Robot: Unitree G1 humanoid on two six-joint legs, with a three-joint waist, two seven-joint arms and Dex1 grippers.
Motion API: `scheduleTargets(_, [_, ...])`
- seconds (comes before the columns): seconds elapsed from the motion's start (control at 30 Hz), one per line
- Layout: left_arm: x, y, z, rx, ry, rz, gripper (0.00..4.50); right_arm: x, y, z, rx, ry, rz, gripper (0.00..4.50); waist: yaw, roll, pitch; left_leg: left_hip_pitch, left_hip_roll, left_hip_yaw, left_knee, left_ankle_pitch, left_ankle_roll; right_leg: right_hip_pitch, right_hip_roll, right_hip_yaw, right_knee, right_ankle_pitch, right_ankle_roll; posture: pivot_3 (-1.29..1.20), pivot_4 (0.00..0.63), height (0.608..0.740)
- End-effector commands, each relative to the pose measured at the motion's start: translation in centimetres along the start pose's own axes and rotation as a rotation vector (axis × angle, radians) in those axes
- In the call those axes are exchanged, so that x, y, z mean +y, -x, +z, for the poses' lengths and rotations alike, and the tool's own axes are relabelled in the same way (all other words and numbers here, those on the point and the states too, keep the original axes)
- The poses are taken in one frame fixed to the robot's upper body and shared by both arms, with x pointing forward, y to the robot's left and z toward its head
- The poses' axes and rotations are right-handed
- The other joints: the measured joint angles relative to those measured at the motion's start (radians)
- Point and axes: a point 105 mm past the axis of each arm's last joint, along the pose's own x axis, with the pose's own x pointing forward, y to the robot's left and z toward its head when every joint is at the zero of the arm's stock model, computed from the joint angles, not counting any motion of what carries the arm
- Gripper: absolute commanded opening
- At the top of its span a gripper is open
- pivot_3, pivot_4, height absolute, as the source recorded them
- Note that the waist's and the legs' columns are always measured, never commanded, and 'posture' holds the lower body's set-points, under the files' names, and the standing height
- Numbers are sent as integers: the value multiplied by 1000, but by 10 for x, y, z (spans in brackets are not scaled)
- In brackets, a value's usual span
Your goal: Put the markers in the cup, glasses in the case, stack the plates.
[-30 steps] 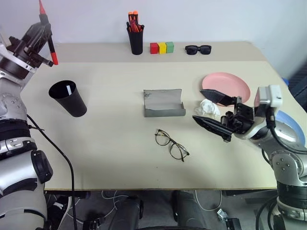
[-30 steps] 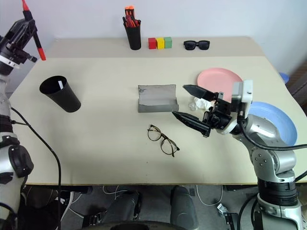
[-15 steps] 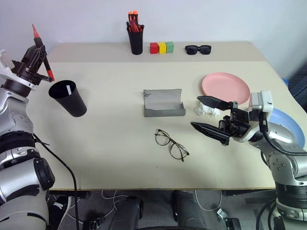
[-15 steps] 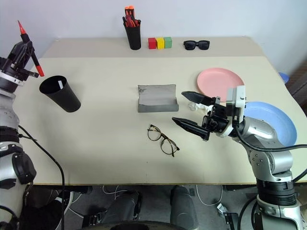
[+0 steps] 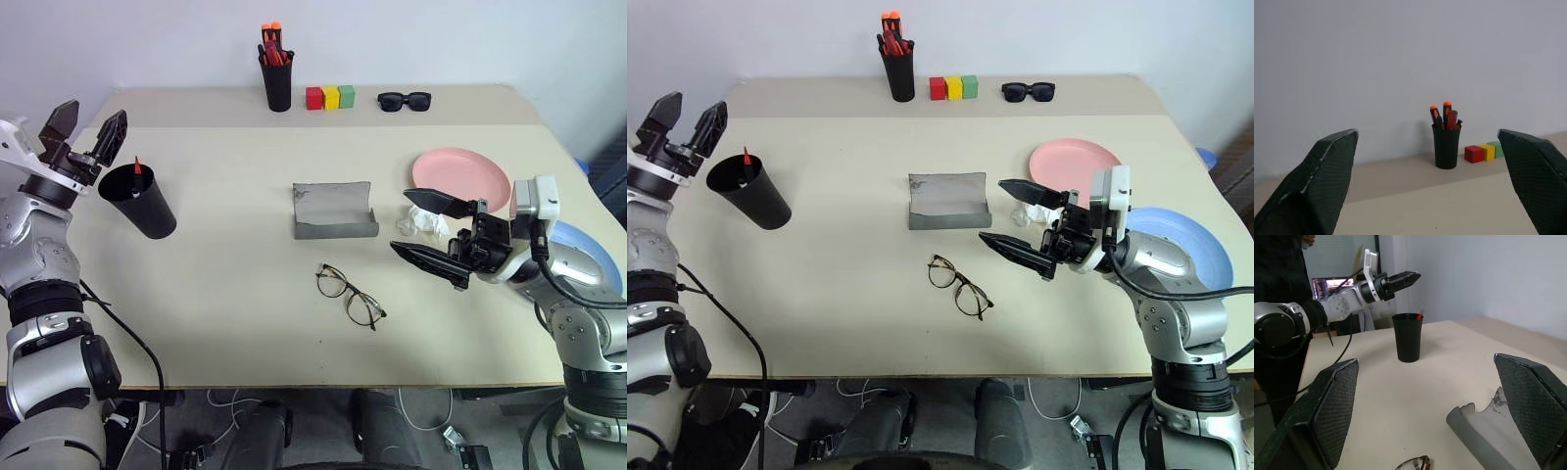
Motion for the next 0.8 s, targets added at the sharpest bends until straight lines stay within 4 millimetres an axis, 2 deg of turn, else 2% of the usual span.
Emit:
scheduleTargets(0.03, [-32, -12, 13, 11, 48, -185, 4437, -2, 7, 6, -6, 47, -9, 4500, 1, 0, 0, 0, 0, 0, 0, 0, 0, 0, 0, 0, 0, 0, 0, 0, 150, 740])
scheduleTargets(0.13, [-66, -16, 9, 78, 149, -349, 4437, -5, 9, 4, 1, 55, -28, 4500, 1, 0, 0, 0, 0, 0, 0, 0, 0, 0, 0, 0, 0, 0, 0, 0, 150, 740])
scheduleTargets(0.2, [-102, -16, 0, 170, 177, -514, 4437, -12, 10, 1, 11, 71, -72, 4500, -1, 0, 0, 0, 0, 0, 1, 0, 0, 0, 0, 0, 0, 0, 0, 0, 150, 740])
scheduleTargets(0.27, [-130, -8, -11, 278, 208, -648, 4437, -20, 13, -6, 62, 92, -110, 4500, -1, 0, 0, 0, 0, 0, 0, 0, 0, 0, 0, 0, 1, 0, 0, 0, 150, 740])
scheduleTargets(0.33, [-143, 0, -16, 346, 248, -717, 4437, -25, 16, -16, 137, 124, -137, 4500, -3, 1, 0, 0, 0, 0, 0, 0, 0, 0, 0, 0, 0, 0, 0, 0, 150, 740])
scheduleTargets(0.47, [-154, 36, -23, 473, 259, -868, 4437, -18, 14, -19, 211, 103, -129, 4500, -18, 1, 0, 0, 1, 3, -3, 0, 0, -4, 1, 3, 2, 0, 0, 0, 150, 740])
scheduleTargets(0.53, [-153, 54, -27, 533, 229, -929, 4437, -7, 4, -16, 210, 61, -114, 4500, -23, 2, 0, 0, 1, 3, -4, 0, 0, -4, 1, 3, 2, 0, 0, 0, 150, 740])
scheduleTargets(0.6, [-151, 60, -28, 540, 187, -949, 4437, 1, -5, -11, 199, 47, -103, 4500, -20, 2, 0, 0, 2, 3, -4, 0, 0, -4, 1, 3, 2, 0, -1, 0, 150, 740])
scheduleTargets(0.7, [-148, 49, -31, 491, 165, -897, 4437, -4, -12, -10, 205, 66, -146, 4500, -2, 2, 0, -1, 2, 3, -2, 0, 0, -3, 1, 3, 0, 0, -1, 0, 150, 740])
scheduleTargets(0.8, [-146, 26, -38, 435, 140, -781, 4437, -11, -11, -11, 205, 83, -183, 4500, 19, 1, 0, 0, 1, 3, 0, 0, 0, 0, 1, 3, -1, 0, -1, 0, 150, 740])
